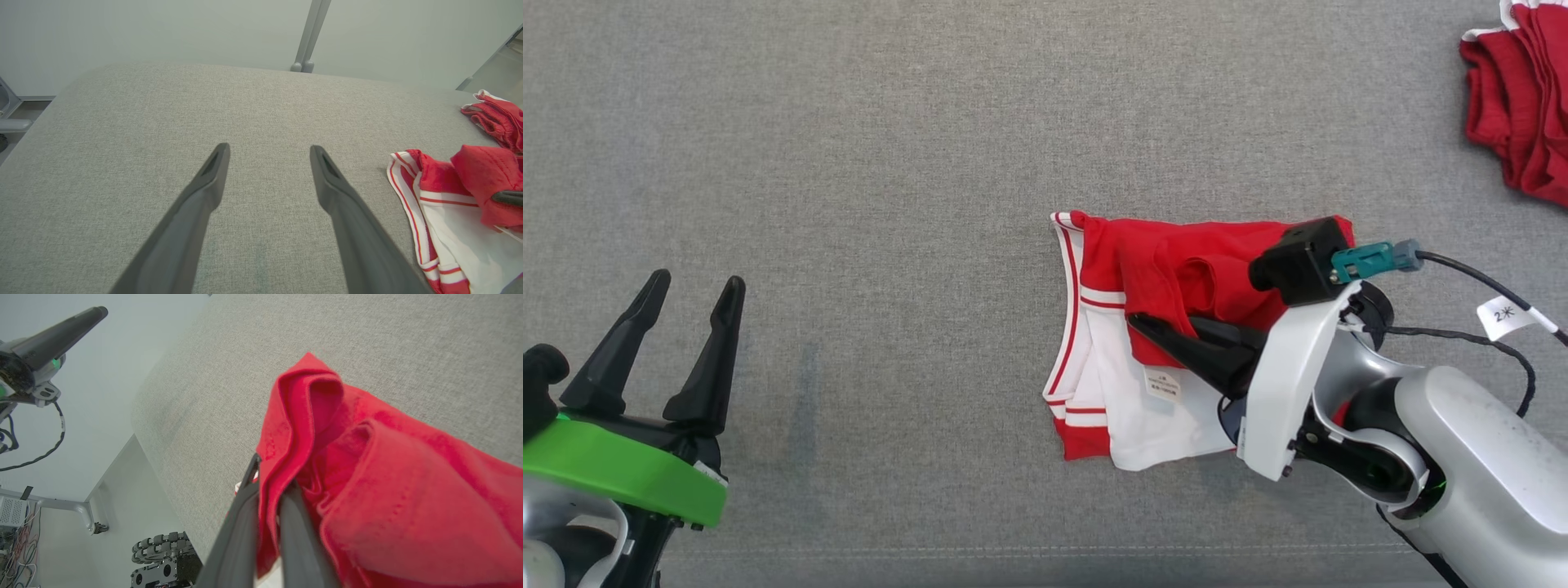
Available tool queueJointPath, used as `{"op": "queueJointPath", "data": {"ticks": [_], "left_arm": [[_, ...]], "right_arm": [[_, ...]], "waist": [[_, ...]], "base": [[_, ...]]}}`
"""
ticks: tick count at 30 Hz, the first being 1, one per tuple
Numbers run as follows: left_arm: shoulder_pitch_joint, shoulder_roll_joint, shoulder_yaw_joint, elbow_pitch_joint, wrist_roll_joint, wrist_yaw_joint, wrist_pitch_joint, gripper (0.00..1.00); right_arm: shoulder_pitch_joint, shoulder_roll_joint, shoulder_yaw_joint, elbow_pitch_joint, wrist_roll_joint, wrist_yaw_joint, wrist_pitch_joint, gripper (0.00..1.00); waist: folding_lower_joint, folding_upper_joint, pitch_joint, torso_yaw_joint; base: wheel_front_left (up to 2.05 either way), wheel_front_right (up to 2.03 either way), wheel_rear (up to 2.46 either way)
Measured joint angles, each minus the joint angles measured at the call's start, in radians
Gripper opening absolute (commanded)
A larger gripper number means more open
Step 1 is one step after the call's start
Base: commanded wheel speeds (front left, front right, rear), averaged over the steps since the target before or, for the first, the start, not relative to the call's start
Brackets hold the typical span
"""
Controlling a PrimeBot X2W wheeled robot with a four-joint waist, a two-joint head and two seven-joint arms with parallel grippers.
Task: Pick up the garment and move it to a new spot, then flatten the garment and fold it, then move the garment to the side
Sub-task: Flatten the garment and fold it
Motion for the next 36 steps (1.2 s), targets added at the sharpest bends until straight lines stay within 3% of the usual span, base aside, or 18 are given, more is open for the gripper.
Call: {"op": "queueJointPath", "data": {"ticks": [20,21,22,23,24,29,36], "left_arm": [[-0.015,0.001,-0.014,0.034,-0.008,-0.009,0.009,1.00],[-0.015,0.001,-0.014,0.035,-0.008,-0.009,0.009,1.00],[-0.015,0.001,-0.014,0.036,-0.008,-0.009,0.009,1.00],[-0.015,0.001,-0.015,0.037,-0.008,-0.009,0.009,1.00],[-0.015,0.001,-0.015,0.038,-0.008,-0.009,0.009,1.00],[-0.016,0.001,-0.016,0.045,-0.010,-0.009,0.009,1.00],[-0.027,0.001,-0.018,0.054,-0.010,-0.009,0.009,1.00]], "right_arm": [[-0.069,0.105,0.047,0.156,-0.067,-0.015,-0.053,0.00],[-0.074,0.106,0.048,0.162,-0.069,-0.015,-0.055,0.05],[-0.077,0.109,0.047,0.168,-0.072,-0.015,-0.061,0.31],[-0.081,0.114,0.049,0.174,-0.078,-0.015,-0.066,0.49],[-0.086,0.118,0.053,0.179,-0.086,-0.015,-0.072,1.00],[-0.115,0.170,0.088,0.200,-0.103,-0.013,-0.080,1.00],[-0.141,0.295,0.172,0.214,-0.073,0.021,-0.100,1.00]], "waist": [[0.0000,0.0000,-0.009,-0.006],[0.0000,0.0000,-0.009,-0.006],[0.0000,0.0000,-0.009,-0.006],[0.0000,0.0000,-0.009,-0.006],[0.0000,0.0000,-0.009,-0.005],[0.0000,0.0000,-0.008,-0.004],[0.0000,0.0000,-0.020,-0.006]], "base": [[0.00,0.00,0.00],[0.00,0.00,0.00],[0.00,0.00,0.00],[0.00,0.00,0.00],[0.00,0.00,0.00],[0.00,0.00,0.00],[0.00,0.00,0.00]]}}
